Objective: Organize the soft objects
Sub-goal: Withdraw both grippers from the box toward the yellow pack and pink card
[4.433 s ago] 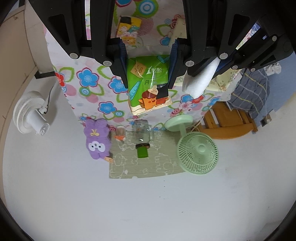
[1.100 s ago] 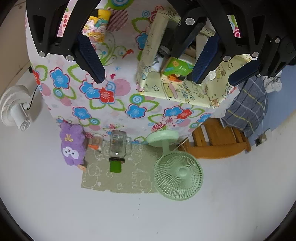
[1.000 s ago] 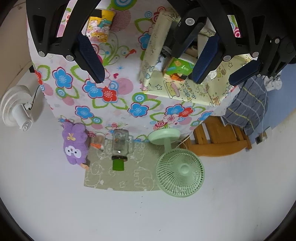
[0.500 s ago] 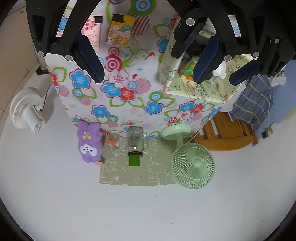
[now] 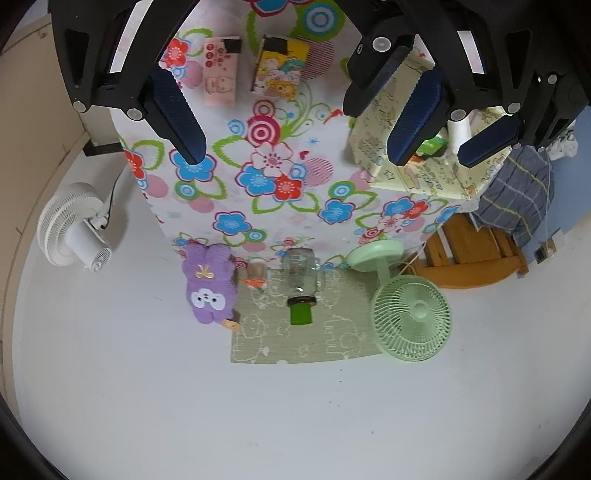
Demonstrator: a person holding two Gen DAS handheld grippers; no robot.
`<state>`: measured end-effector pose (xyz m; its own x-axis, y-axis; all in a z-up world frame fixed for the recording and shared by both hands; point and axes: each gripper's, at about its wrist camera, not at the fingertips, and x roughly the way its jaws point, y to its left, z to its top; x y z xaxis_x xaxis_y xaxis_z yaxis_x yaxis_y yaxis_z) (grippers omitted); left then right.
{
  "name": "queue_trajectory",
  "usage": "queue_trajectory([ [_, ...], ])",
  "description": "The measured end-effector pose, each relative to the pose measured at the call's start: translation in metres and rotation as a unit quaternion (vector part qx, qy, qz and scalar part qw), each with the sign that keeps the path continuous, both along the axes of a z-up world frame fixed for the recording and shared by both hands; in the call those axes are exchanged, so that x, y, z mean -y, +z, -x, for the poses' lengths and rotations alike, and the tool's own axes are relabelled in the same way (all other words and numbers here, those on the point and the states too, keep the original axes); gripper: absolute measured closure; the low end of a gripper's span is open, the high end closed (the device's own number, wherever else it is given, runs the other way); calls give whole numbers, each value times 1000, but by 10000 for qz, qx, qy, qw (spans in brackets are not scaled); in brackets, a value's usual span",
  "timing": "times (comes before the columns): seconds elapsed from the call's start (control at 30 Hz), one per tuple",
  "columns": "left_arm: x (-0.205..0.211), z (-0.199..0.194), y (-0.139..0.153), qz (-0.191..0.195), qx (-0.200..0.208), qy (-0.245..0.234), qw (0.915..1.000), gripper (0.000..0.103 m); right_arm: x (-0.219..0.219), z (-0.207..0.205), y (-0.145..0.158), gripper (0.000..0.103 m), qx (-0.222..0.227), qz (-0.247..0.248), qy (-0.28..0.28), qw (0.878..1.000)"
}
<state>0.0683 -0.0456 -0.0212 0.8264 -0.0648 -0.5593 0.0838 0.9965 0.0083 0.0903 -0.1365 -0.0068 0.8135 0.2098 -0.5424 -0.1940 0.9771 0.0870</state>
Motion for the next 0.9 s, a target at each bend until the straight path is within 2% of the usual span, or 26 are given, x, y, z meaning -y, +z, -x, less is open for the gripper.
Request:
queue_trajectory([
  [0.9, 54, -12, -41, -52, -245, -281, 9993, 10, 55, 1, -39, 3, -25, 106, -489, 9987],
])
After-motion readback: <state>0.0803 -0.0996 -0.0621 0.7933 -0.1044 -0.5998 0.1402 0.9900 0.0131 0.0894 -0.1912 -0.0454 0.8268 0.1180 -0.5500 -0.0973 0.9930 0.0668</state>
